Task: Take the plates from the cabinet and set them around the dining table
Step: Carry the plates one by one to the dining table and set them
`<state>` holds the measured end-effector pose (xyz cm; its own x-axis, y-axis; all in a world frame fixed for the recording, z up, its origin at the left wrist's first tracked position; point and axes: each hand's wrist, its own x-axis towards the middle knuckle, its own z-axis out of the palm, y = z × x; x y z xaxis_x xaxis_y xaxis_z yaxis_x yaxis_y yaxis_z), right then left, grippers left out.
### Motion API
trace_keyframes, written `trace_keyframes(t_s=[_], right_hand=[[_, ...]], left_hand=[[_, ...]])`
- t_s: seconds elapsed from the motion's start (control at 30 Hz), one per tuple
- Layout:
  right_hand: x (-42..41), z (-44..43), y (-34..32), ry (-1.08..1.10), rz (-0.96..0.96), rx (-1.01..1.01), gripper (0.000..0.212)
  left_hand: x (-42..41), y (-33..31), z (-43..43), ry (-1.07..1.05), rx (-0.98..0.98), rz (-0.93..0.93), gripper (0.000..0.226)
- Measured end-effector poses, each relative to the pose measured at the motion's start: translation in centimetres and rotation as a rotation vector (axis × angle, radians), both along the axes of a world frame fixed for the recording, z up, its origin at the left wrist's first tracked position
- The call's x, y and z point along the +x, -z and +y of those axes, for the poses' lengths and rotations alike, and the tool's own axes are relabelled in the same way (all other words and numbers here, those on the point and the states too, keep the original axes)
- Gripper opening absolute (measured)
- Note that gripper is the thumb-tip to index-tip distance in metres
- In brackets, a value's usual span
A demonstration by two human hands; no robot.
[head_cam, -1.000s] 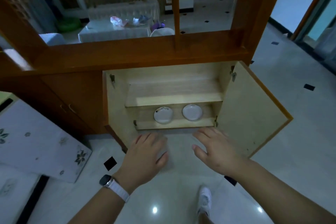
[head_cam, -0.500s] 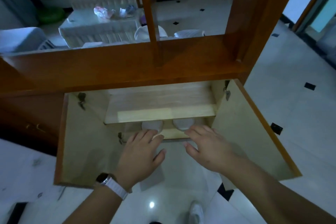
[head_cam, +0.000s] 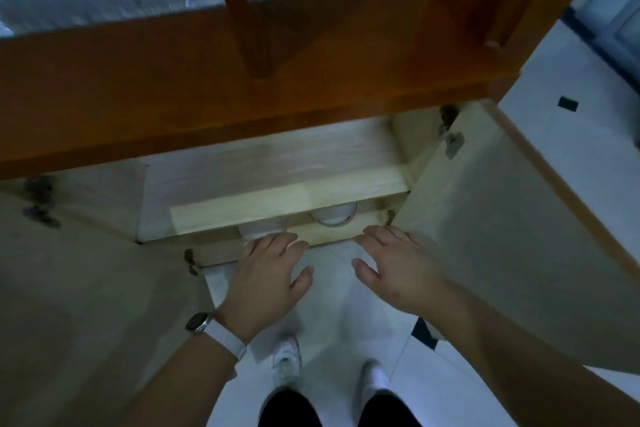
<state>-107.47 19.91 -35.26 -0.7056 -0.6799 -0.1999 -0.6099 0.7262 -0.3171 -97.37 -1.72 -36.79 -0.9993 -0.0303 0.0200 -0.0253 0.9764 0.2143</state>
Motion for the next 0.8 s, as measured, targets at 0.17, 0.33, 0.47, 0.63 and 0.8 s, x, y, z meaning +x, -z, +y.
trace_keyframes(t_s=[0.17, 0.33, 0.47, 0.63, 0.8], right_hand=[[-2.6, -1.6, 10.4, 0.045, 0.020, -0.016, 0.053], [-5.7, -2.3, 22.8, 0.070, 0.027, -0.035, 0.055], [-8.3, -2.7, 32.4, 0.102, 0.045, -0.004, 0.055], [-11.0, -3.2, 42.2, 0.149, 0.035, -0.019, 0.052], [-13.5, -3.4, 47.8, 0.221, -0.008, -0.044, 0.059]], left_hand=[[-3.2, 11.5, -2.4, 0.009, 0.036, -0.033, 0.042], [-6.7, 24.1, -3.4, 0.047, 0.023, -0.064, 0.044], [-10.2, 33.7, -4.4, 0.067, 0.006, -0.049, 0.040], [-14.2, 43.5, -6.4, 0.032, -0.011, -0.027, 0.039], [-17.5, 48.7, -7.7, -0.099, -0.004, -0.028, 0.046]])
